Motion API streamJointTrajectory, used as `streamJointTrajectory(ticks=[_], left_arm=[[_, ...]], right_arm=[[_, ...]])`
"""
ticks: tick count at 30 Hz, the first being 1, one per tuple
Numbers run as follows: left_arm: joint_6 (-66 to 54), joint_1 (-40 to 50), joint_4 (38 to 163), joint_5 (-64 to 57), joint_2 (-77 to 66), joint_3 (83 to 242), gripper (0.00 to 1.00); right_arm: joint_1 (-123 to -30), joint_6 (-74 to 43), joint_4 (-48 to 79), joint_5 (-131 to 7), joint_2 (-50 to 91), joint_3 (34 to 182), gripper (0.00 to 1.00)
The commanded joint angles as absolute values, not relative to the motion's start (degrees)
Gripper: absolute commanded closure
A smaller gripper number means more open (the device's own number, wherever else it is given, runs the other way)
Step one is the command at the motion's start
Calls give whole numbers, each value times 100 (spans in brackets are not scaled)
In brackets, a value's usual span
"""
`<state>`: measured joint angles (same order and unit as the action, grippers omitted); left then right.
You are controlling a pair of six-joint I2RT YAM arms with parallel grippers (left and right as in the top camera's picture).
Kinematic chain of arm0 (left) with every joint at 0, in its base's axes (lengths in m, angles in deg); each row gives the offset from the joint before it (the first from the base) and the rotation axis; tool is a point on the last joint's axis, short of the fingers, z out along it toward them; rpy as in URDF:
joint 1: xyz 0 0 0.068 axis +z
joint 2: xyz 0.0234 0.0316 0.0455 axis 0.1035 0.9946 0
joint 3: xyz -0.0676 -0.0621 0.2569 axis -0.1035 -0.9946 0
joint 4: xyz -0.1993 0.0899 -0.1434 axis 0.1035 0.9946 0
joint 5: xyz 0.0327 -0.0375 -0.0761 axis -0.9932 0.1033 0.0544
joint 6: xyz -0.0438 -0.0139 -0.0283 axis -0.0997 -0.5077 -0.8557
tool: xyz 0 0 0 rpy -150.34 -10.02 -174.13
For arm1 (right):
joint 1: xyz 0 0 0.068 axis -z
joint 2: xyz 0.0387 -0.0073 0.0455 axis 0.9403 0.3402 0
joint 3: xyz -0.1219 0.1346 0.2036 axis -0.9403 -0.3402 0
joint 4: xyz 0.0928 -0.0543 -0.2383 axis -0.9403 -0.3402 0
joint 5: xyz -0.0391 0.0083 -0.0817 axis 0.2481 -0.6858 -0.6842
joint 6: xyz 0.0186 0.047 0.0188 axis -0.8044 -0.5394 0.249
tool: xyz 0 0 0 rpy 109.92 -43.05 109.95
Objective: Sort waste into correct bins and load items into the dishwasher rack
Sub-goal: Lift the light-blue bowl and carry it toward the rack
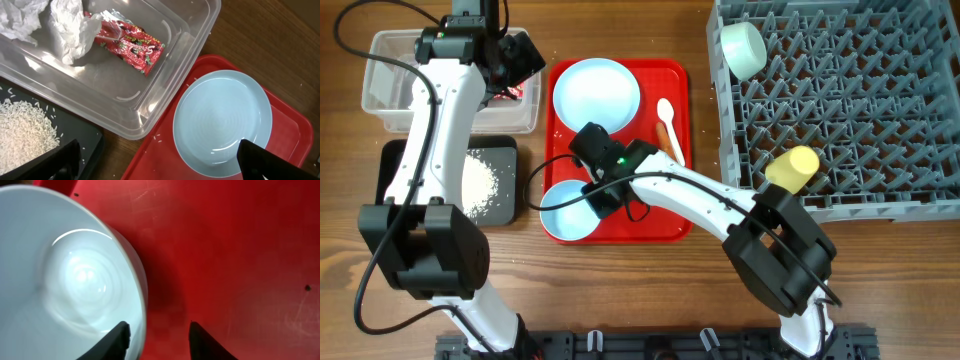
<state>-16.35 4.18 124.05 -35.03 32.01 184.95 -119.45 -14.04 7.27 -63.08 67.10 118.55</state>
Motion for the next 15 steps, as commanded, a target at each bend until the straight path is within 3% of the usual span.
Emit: streamJointTrajectory(ticks=[1, 7, 15], left_arm=[[-1709, 431, 12403, -3540, 3201, 18474, 0], [-1709, 431, 12403, -3540, 3201, 18474, 0], [-1709, 431, 12403, -3540, 3201, 18474, 0]], right_arm=[[-11971, -1422, 711, -6476, 6841, 11890, 71], [-11971, -1529, 698, -6620, 6841, 11890, 87], [-11958, -1535, 600, -6686, 6841, 11890, 96]])
